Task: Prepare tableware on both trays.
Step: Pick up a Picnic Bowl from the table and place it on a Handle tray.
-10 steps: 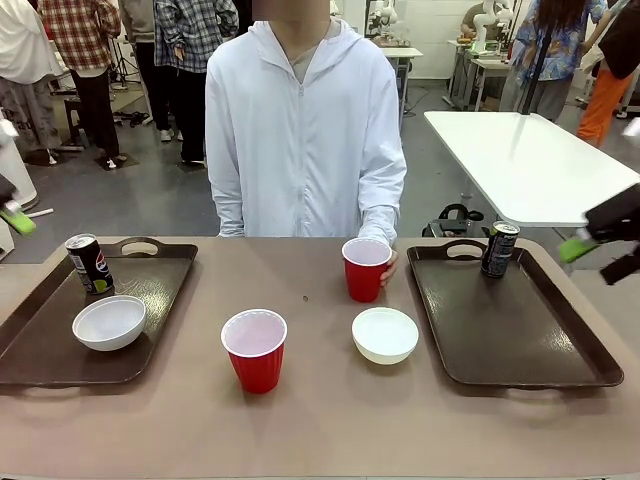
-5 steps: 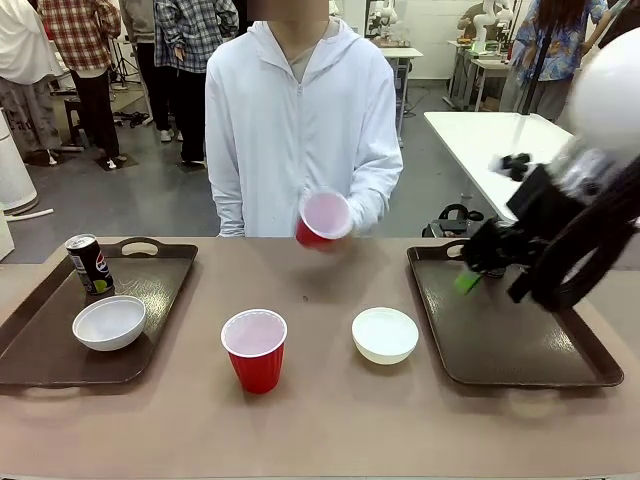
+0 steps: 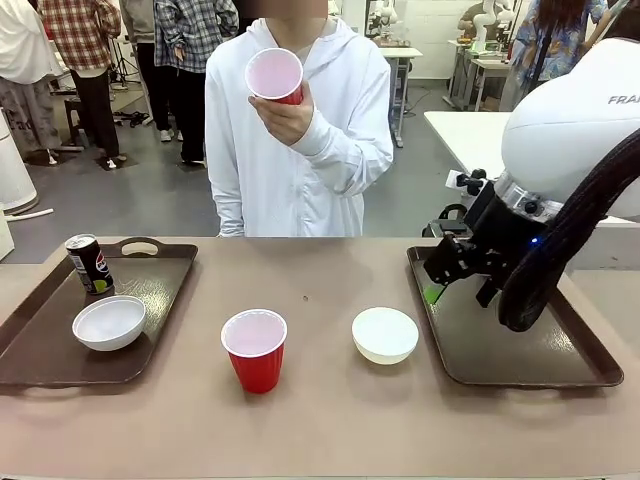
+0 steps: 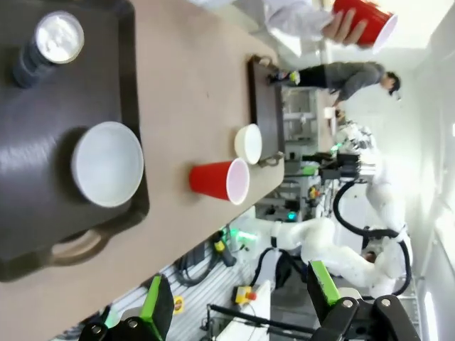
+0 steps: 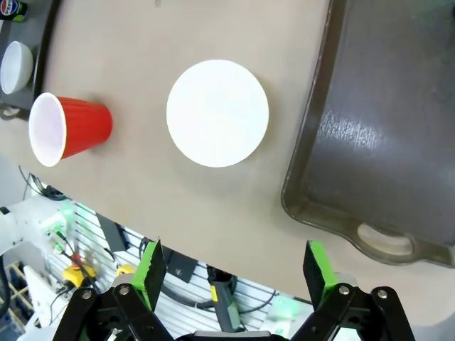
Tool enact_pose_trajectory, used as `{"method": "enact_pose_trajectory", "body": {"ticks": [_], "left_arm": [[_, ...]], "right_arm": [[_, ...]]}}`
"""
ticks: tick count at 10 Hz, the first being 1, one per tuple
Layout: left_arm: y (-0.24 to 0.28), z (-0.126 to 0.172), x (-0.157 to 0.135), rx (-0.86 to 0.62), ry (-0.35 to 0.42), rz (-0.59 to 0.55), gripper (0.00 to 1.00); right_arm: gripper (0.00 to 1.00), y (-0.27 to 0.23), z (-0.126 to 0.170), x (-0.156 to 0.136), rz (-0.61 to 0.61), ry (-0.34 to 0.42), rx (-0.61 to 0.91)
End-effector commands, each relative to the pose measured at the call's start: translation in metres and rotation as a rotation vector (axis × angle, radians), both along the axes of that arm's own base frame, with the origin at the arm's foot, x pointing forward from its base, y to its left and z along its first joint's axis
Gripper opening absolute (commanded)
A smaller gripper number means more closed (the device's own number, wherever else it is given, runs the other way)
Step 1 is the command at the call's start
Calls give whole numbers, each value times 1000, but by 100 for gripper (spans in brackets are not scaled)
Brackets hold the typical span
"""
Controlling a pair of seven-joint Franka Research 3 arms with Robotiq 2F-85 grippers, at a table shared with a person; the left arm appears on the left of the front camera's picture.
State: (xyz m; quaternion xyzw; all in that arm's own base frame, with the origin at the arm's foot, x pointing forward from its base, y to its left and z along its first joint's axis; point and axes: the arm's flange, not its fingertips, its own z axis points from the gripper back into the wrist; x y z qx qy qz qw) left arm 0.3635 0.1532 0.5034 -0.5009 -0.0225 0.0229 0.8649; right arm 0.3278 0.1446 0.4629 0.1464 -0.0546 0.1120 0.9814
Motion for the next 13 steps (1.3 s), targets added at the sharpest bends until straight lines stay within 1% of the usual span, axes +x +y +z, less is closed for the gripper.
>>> {"method": "enact_pose_trajectory", "body": {"ticks": [1, 2, 3, 4, 5, 6, 8, 9, 10, 11, 12, 13], "left_arm": [[-32, 6, -19, 127, 23, -43, 100], [-62, 3, -27, 175, 7, -69, 100], [-13, 1, -5, 49, 17, -31, 100], [-13, 1, -5, 49, 17, -31, 100], [-13, 1, -5, 49, 17, -31, 100], [-13, 1, -5, 49, 17, -31, 100], [-13, 1, -5, 49, 17, -31, 100], [-13, 1, -5, 49, 17, -31, 100], [-13, 1, -5, 49, 17, -31, 100], [-13, 1, -5, 49, 17, -31, 100], [-13, 1, -5, 49, 17, -31, 100], [-13, 1, -5, 49, 17, -31, 100]], "right_arm": [[100, 4, -3, 1, 5, -1, -12], [100, -1, -8, -8, 0, -12, -26], [100, 7, -18, -9, 7, -40, -60], [100, 20, -30, -4, 33, -111, -66], [100, 29, -48, 4, 19, -167, -115], [100, 34, -66, 17, -18, -179, -154], [100, 36, -84, 30, -71, -148, -169], [100, 37, -87, 34, -77, -122, -164], [100, 35, -64, 5, -57, -44, -184], [100, 26, -8, -81, 179, -52, -245], [100, 18, 19, -114, 208, -148, -211], [100, 12, 23, -112, 160, -135, -224]]}}
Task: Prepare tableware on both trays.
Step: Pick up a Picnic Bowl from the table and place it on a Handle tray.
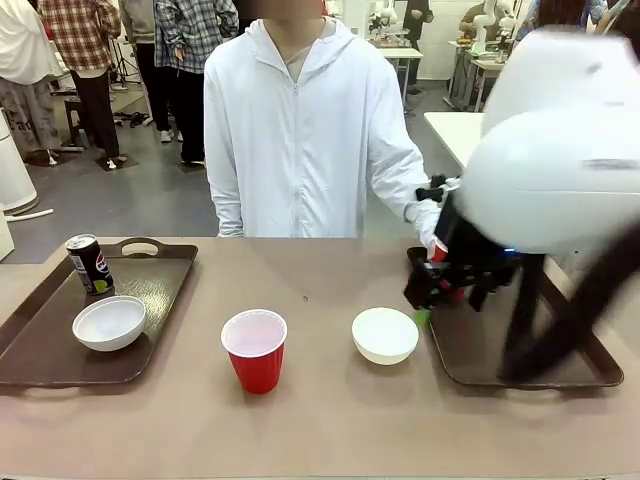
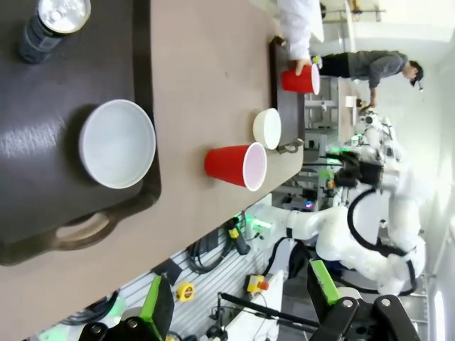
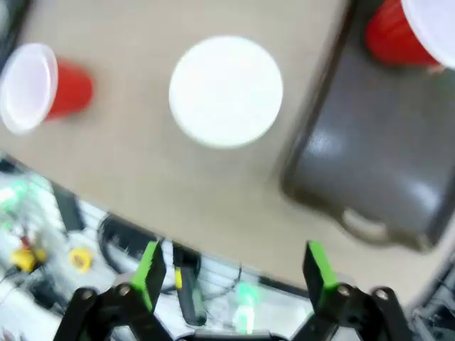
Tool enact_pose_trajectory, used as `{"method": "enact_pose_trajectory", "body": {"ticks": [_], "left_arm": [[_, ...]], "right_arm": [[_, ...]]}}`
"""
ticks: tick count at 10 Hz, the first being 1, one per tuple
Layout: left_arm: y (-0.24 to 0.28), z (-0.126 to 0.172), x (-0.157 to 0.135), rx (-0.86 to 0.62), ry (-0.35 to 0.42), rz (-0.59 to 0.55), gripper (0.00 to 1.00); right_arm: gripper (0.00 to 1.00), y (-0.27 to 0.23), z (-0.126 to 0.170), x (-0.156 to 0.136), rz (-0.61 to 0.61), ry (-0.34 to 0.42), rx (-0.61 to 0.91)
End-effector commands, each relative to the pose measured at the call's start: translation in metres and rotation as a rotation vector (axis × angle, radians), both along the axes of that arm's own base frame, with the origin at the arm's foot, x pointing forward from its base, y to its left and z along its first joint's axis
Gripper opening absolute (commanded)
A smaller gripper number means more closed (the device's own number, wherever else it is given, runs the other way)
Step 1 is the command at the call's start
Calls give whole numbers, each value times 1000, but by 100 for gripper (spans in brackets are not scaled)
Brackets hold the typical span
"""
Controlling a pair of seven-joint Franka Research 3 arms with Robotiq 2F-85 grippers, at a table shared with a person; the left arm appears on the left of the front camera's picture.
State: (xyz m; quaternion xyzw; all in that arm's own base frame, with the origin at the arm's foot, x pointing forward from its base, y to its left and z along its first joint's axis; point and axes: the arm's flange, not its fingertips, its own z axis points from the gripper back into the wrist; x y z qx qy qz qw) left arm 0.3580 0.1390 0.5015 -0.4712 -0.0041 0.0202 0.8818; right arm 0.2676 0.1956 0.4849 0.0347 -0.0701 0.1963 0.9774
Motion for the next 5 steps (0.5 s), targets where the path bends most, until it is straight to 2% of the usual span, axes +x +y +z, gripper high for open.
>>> {"method": "enact_pose_trajectory", "body": {"ticks": [1, 2, 5], "left_arm": [[1, 3, 1, -19, -14, -9, 100], [1, 3, 1, -19, -14, -9, 100], [1, 3, 1, -19, -14, -9, 100]], "right_arm": [[100, -46, -5, -48, 1, -16, 0], [100, -46, -13, -43, -3, 17, -5], [100, -44, -14, -36, -10, 35, 6]]}}
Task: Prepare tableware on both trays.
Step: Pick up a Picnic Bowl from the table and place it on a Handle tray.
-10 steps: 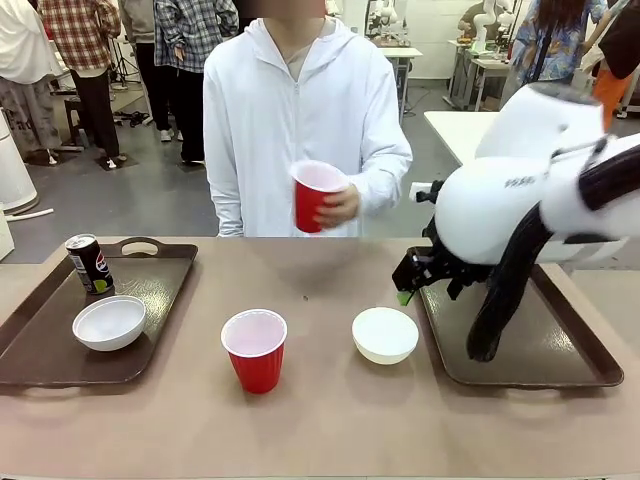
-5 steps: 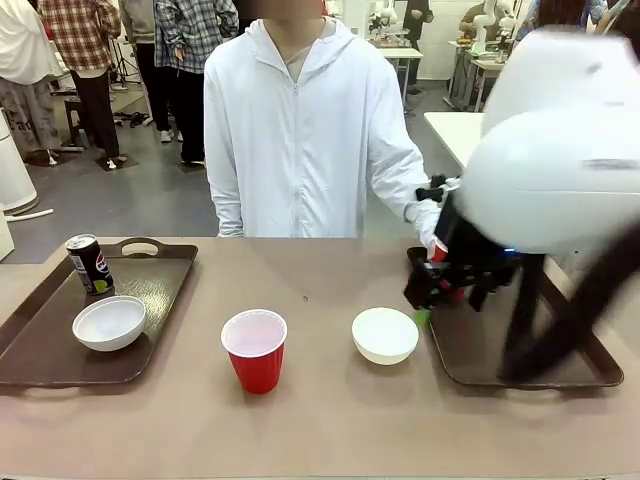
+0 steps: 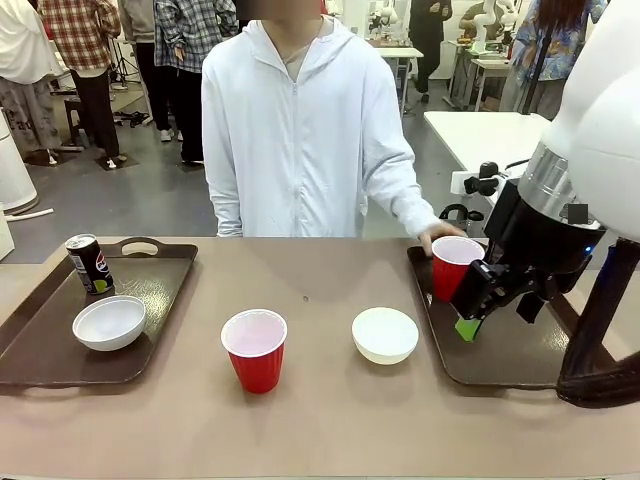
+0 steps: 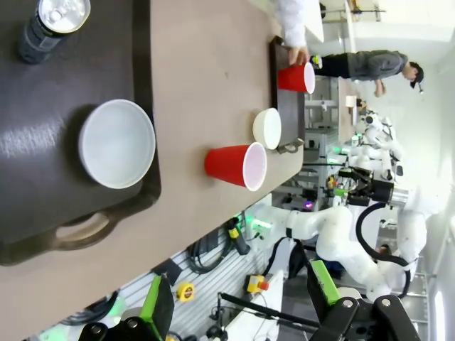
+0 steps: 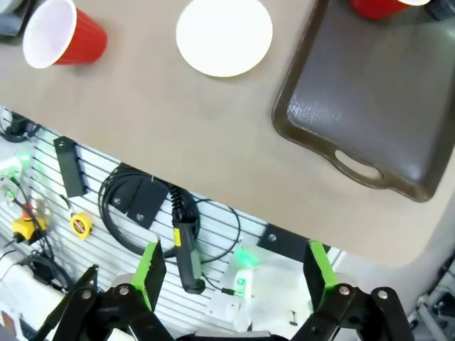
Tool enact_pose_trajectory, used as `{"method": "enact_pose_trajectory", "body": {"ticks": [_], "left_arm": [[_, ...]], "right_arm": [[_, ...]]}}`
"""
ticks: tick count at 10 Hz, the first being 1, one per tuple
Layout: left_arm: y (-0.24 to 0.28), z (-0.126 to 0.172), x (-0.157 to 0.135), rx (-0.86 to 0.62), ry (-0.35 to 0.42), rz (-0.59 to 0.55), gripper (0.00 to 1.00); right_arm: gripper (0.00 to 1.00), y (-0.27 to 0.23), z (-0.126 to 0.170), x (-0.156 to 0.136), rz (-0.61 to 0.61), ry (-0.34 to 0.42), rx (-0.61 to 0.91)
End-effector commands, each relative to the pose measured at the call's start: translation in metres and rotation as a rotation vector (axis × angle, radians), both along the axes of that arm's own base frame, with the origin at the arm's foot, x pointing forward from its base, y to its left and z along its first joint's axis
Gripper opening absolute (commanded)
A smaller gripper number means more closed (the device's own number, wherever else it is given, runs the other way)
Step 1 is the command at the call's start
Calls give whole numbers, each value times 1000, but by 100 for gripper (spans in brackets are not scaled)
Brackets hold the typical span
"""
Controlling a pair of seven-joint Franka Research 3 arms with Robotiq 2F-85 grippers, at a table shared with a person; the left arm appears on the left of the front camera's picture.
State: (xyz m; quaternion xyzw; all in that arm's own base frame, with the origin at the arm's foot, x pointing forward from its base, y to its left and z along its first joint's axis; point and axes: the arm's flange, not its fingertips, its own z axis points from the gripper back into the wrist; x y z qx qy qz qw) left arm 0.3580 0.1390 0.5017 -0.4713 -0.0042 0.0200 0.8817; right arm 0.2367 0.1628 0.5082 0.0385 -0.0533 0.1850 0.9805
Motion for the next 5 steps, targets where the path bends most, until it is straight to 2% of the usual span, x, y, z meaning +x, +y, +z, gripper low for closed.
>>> {"method": "enact_pose_trajectory", "body": {"ticks": [1, 2, 3, 5], "left_arm": [[1, 3, 1, -19, -13, -9, 100], [1, 3, 1, -19, -13, -9, 100], [1, 3, 1, -19, -13, -9, 100], [1, 3, 1, -19, -13, -9, 100]], "right_arm": [[100, -9, -38, 3, 0, -4, 18], [100, -7, -42, 21, -31, -27, 35], [100, -7, -52, 51, -78, -29, 117], [100, -3, -90, 96, -107, -55, 141]]}}
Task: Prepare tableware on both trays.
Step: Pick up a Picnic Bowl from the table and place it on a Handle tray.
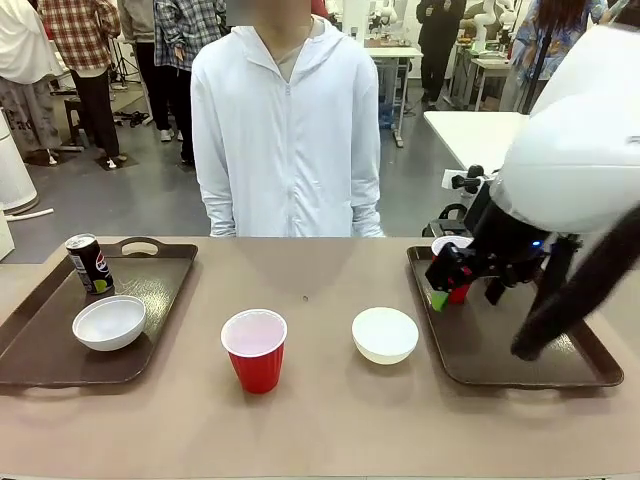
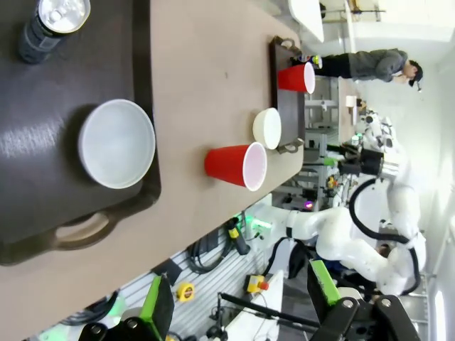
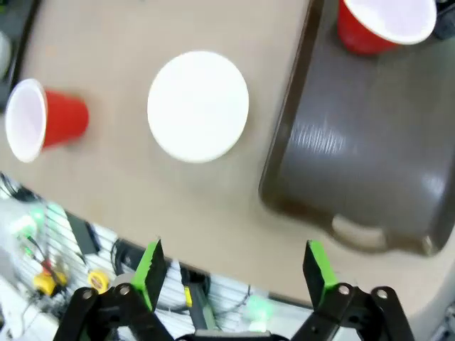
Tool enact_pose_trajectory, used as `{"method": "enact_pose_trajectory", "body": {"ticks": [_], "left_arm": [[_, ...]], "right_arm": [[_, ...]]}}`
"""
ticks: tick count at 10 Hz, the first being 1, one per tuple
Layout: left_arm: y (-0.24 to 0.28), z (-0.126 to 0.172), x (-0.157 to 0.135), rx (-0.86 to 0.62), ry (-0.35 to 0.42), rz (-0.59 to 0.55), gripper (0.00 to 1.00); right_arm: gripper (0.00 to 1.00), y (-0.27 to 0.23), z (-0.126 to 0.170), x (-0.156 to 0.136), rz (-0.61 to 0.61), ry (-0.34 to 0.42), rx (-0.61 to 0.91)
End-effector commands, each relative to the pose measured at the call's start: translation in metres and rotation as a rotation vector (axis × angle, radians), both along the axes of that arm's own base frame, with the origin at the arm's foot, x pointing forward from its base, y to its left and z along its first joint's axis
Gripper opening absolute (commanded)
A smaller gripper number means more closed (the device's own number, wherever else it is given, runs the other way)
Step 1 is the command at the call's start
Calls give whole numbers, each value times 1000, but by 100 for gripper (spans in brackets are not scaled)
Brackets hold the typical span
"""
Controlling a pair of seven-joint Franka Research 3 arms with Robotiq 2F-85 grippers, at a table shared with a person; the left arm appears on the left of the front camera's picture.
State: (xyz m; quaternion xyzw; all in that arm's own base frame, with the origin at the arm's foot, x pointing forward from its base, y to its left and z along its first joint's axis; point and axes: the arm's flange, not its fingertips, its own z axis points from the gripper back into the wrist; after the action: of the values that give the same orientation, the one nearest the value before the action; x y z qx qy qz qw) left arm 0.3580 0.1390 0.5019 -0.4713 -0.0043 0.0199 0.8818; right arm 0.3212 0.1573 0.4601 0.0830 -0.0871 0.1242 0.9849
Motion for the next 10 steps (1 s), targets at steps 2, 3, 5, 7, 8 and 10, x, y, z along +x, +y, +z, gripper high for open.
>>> {"method": "enact_pose_trajectory", "body": {"ticks": [2, 3, 5, 7, 8, 10], "left_arm": [[1, 3, 1, -19, -13, -9, 100], [1, 3, 1, -19, -13, -9, 100], [1, 3, 1, -19, -13, -9, 100], [1, 3, 1, -19, -13, -9, 100], [1, 3, 1, -19, -13, -9, 100], [1, 3, 1, -19, -13, -9, 100]], "right_arm": [[100, 11, -80, 34, 29, -14, -3], [100, 16, -94, 39, 39, -24, -16], [100, 27, -112, 52, 28, -25, -42], [100, 40, -118, 60, 15, -23, -52], [100, 43, -119, 62, 21, -25, -61], [100, 49, -122, 64, 40, -2, -57]]}}
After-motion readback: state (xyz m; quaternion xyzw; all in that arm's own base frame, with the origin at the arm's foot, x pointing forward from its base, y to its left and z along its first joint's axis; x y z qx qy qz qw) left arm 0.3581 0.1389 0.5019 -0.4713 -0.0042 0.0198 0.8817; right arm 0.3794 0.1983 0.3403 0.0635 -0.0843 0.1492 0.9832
